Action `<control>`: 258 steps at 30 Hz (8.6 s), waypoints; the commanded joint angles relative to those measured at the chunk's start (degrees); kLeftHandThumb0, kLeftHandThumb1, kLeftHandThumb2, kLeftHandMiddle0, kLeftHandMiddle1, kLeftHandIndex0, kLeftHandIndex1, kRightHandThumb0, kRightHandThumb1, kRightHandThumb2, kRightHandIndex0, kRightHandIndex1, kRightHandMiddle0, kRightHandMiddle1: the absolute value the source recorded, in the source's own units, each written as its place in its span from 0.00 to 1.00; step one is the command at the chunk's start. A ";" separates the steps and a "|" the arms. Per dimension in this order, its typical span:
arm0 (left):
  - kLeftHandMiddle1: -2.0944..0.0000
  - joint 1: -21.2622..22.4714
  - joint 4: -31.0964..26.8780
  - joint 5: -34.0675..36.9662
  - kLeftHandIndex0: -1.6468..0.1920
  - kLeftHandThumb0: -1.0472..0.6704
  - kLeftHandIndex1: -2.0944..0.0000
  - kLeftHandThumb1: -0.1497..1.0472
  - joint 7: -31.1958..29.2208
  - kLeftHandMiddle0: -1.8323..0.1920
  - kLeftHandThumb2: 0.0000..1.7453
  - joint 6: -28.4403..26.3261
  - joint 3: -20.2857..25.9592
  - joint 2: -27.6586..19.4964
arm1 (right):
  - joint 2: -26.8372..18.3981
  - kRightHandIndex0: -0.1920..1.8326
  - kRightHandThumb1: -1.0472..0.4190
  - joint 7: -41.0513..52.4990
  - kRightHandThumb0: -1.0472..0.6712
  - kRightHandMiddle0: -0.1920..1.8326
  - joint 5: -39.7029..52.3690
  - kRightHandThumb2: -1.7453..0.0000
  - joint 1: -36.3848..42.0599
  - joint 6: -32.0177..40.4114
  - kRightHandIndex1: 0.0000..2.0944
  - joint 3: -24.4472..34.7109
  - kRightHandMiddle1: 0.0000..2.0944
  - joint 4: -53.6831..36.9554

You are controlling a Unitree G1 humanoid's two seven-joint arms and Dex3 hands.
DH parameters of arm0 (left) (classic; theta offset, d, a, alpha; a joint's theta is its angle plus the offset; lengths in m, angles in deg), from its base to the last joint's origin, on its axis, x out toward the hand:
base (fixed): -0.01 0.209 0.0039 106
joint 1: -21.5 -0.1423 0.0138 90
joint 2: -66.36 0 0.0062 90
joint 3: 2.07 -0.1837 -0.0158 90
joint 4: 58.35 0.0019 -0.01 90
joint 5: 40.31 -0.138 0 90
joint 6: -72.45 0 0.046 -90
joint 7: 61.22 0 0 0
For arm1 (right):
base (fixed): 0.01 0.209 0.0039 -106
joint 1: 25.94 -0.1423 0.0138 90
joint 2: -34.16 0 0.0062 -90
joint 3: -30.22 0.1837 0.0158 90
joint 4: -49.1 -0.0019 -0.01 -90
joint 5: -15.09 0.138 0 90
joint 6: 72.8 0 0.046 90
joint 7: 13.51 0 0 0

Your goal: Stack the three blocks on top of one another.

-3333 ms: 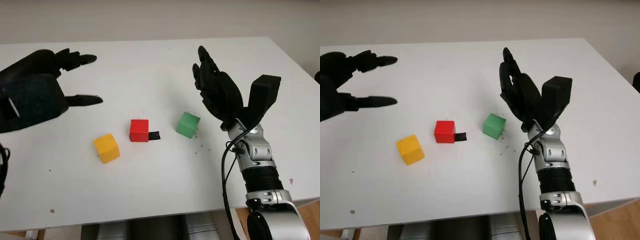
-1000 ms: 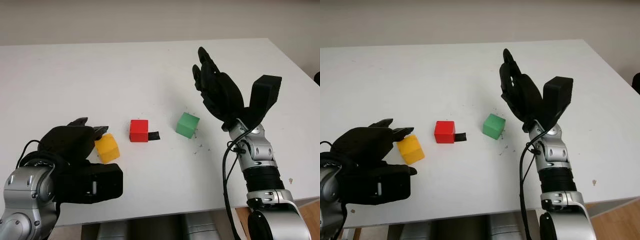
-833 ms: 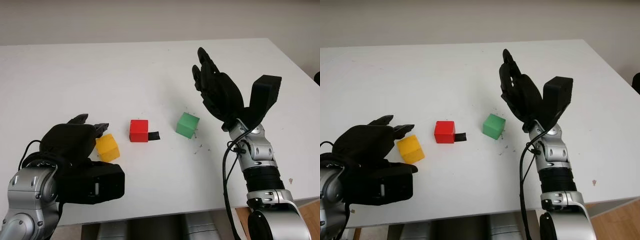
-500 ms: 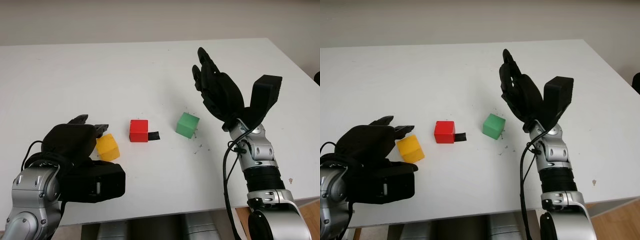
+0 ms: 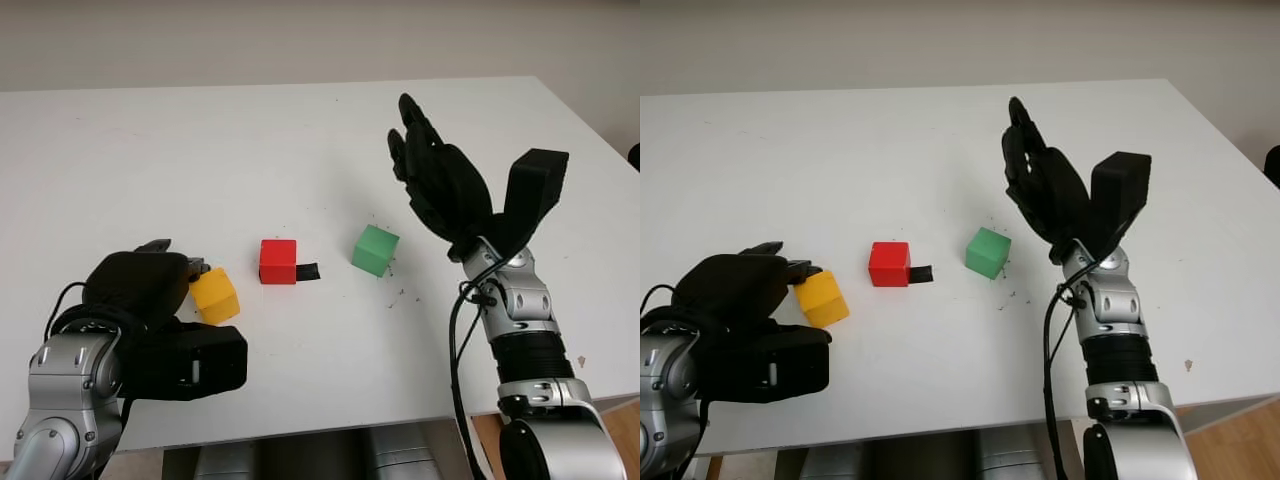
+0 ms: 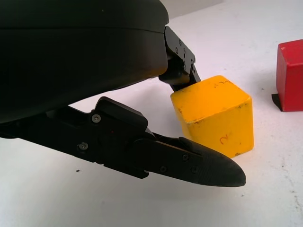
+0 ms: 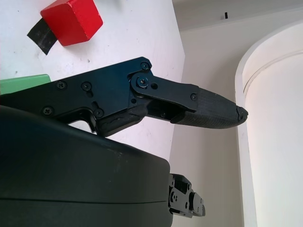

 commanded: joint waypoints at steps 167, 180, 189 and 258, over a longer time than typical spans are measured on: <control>0.98 22.81 32.58 64.55 0.71 0.35 0.25 1.00 18.31 0.83 0.05 2.33 2.42 1.63 | -0.66 0.00 0.00 0.03 0.18 0.00 0.63 0.62 0.42 1.69 0.00 0.59 0.00 -2.27; 0.98 23.48 32.85 64.62 0.72 0.36 0.25 1.00 18.90 0.84 0.05 2.00 1.55 2.35 | -0.73 0.00 0.00 0.14 0.18 0.00 0.61 0.62 0.69 1.96 0.00 0.72 0.00 -2.81; 0.98 23.90 32.62 65.03 0.72 0.36 0.25 1.00 18.16 0.84 0.05 2.24 1.30 2.16 | -0.74 0.00 0.00 0.25 0.17 0.00 0.05 0.62 0.67 1.57 0.00 0.53 0.00 -2.53; 0.98 7.34 21.08 62.91 0.98 0.14 0.98 1.00 49.76 1.00 0.39 14.20 19.00 13.57 | -22.98 0.19 0.18 17.24 0.29 0.21 -28.15 0.98 -25.71 -30.66 0.07 -17.11 0.08 24.18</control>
